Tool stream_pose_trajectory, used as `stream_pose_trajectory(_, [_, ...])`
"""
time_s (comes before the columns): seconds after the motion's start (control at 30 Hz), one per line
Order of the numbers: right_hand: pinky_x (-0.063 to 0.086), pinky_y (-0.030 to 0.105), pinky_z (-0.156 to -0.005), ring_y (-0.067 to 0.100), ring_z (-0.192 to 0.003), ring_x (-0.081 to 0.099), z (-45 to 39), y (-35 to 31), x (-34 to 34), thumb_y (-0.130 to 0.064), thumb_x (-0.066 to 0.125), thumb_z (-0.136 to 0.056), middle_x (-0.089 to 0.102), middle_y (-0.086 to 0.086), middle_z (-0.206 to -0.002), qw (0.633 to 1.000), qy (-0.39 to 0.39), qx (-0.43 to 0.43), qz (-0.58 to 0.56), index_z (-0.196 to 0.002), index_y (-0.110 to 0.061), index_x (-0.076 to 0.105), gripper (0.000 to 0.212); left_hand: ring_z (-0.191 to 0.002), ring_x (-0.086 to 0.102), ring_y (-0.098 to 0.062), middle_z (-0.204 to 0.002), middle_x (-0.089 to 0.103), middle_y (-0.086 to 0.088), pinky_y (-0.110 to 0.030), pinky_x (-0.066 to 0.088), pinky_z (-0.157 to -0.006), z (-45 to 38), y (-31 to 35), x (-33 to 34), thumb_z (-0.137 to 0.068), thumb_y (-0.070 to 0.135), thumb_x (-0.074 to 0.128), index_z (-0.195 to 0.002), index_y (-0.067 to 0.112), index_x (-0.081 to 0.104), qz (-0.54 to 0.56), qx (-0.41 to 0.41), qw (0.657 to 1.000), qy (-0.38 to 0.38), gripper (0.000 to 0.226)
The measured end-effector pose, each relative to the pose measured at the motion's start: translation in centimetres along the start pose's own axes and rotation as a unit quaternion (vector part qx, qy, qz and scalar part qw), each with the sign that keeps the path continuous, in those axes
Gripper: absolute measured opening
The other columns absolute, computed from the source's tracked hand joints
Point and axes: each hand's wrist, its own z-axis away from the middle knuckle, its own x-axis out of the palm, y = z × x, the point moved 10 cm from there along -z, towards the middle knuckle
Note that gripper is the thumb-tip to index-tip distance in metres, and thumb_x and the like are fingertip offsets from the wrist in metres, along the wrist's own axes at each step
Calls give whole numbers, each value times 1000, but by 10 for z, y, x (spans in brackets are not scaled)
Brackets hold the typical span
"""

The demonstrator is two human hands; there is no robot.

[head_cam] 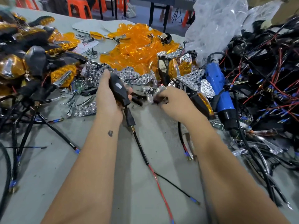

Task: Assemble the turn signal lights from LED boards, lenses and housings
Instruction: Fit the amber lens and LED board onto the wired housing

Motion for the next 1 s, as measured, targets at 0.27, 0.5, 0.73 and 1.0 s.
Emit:
stream_pose_trajectory(0.27, [40,29,-96,28,-115,52,-1,15,-8,5,45,-95,54,10,-125,991,83,33,-96,-115,0,64,28,-53,60,-19,-71,63,-2,-23,45,-45,9,6,1,-98,46,52,-92,11,59,12,50,999,11,37])
stream_pose_trajectory(0.5, [27,34,-118,12,-146,31,-12,26,-2,3,43,-100,33,0,-159,863,56,113,-490,-155,-17,31,60,-55,64,-19,-64,56,3,-22,41,-40,22,36,-3,-100,41,52,-88,16,52,1,210,976,65,27])
stream_pose_trajectory(0.73, [45,28,-102,15,-118,56,-7,18,-34,-9,58,-96,55,6,-136,949,146,80,-268,-131,-13,61,35,-52,56,-19,-72,66,-8,-24,42,-44,20,27,32,-98,44,46,-88,10,56,26,152,981,-120,37])
stream_pose_trajectory(1.0, [45,31,-65,22,-79,56,17,3,-33,-2,47,-85,62,8,-88,983,123,88,-102,-84,-8,65,19,-42,56,-19,-73,71,-13,-21,40,-36,26,-45,50,-92,48,59,-80,13,63,-339,-68,916,-202,37])
